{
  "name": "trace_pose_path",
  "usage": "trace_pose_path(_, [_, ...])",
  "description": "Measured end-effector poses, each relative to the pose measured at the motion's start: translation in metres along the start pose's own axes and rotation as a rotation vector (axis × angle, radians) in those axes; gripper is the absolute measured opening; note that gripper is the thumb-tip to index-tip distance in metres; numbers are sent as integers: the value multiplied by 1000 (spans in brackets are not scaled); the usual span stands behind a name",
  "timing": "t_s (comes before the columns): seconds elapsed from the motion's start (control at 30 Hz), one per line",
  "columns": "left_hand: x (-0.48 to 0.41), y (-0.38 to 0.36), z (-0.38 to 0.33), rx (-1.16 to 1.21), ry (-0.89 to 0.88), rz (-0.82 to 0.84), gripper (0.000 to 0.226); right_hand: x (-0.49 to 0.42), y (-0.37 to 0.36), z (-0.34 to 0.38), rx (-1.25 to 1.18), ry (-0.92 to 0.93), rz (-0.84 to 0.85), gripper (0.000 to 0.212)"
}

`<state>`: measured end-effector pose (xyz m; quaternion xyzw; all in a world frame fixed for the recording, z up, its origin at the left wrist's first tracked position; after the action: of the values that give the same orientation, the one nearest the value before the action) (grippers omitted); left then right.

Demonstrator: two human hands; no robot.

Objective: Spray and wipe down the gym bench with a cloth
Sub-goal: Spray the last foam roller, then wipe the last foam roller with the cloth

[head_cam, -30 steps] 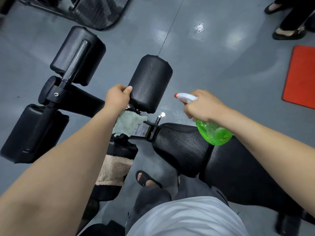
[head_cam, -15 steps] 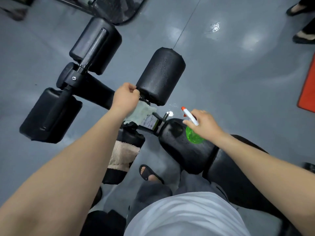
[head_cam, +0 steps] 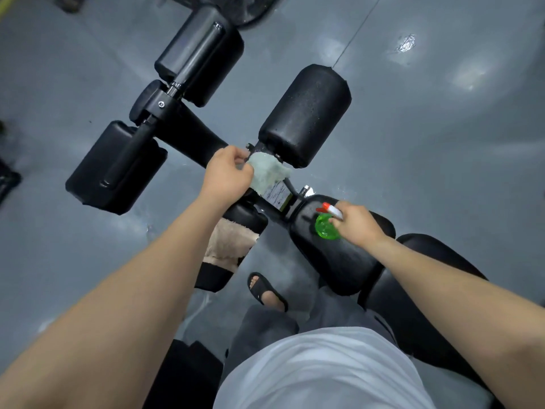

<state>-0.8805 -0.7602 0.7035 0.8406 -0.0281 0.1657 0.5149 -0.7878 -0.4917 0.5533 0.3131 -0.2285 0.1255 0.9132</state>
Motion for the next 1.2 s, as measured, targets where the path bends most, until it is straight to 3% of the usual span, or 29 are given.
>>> trace_pose_path(0.23, [11,-1,9,-74,-27,-15,24,7,-7,-14,33,-15,41,5])
trace_pose_path(0.33, [14,-5,5,-91,-89,-27,17,7,-5,-17,41,-12,63,19])
trace_pose_path(0.53, [10,-18,1,-228,-129,-20,31,15,8,-2,-17,26,121,48])
trace_pose_path(0.67, [11,-17,-5,-210,-123,-5,13,15,27,20,-142,56,19,39])
trace_pose_path(0.9, [18,16,-32,43,-77,-24,7,-8,57,104,-399,241,-14,24])
trace_pose_path(1.07, [11,30,-56,370,-75,125,17,-10,72,159,-683,234,157,35])
trace_pose_path(1.13, [9,28,-64,547,-55,177,21,-12,73,162,-771,221,189,25])
trace_pose_path(1.2, [3,24,-67,539,-35,156,21,-14,75,160,-876,227,130,12])
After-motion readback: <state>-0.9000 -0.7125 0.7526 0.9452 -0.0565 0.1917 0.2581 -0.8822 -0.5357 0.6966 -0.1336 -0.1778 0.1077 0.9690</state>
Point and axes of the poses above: each hand's wrist, its own x-axis away from the middle knuckle, its own y-axis out of the back of the hand, z = x × y, the point moved 3 cm from there along -x, towards the middle knuckle, and after that the axes turned 10 degrees about -x, right-handed, at the moved point
